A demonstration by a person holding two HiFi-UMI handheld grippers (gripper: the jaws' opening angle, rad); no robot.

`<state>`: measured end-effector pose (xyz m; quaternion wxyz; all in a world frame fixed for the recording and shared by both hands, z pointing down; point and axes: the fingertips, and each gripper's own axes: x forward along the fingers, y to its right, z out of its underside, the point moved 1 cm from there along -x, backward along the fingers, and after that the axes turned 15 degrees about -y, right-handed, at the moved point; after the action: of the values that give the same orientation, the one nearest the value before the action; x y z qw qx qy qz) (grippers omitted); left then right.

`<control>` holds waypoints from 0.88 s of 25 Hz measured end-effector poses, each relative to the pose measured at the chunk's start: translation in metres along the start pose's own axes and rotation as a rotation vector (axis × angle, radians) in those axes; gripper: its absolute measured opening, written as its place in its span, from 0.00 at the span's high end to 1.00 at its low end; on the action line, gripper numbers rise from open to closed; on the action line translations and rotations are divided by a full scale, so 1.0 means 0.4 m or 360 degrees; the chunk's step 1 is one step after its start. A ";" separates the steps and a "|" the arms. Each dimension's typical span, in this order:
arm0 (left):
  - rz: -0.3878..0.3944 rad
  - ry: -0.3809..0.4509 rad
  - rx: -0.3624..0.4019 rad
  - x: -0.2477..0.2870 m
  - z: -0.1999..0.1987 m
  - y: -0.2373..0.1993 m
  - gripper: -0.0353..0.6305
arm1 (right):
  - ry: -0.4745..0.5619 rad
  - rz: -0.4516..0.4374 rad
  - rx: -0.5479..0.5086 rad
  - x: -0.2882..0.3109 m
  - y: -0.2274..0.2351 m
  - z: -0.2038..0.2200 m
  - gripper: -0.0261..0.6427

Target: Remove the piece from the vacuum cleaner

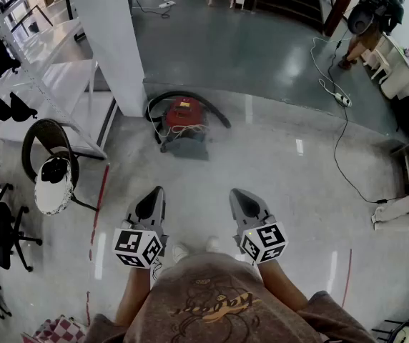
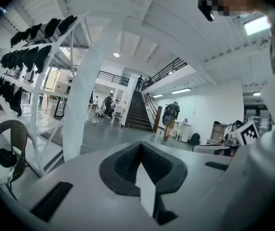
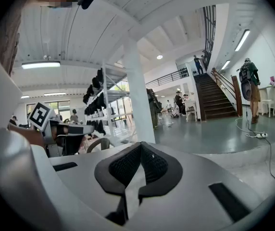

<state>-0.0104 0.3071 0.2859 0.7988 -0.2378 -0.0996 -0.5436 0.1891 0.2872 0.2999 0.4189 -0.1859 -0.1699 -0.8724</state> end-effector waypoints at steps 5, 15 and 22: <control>0.0000 -0.0002 0.0011 -0.019 -0.002 -0.011 0.94 | -0.0003 0.0009 0.0003 0.001 -0.019 0.003 0.96; 0.0052 -0.0029 0.0056 -0.049 -0.003 -0.065 0.94 | 0.0031 0.0043 0.0040 0.028 -0.084 0.004 0.96; 0.0138 -0.0062 0.0088 -0.033 0.018 -0.103 0.94 | 0.0032 0.0112 -0.0026 0.053 -0.125 0.014 0.96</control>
<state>-0.0526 0.3092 0.2977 0.8259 -0.2302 -0.1196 -0.5007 0.1382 0.3053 0.3077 0.4496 -0.1864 -0.1518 -0.8603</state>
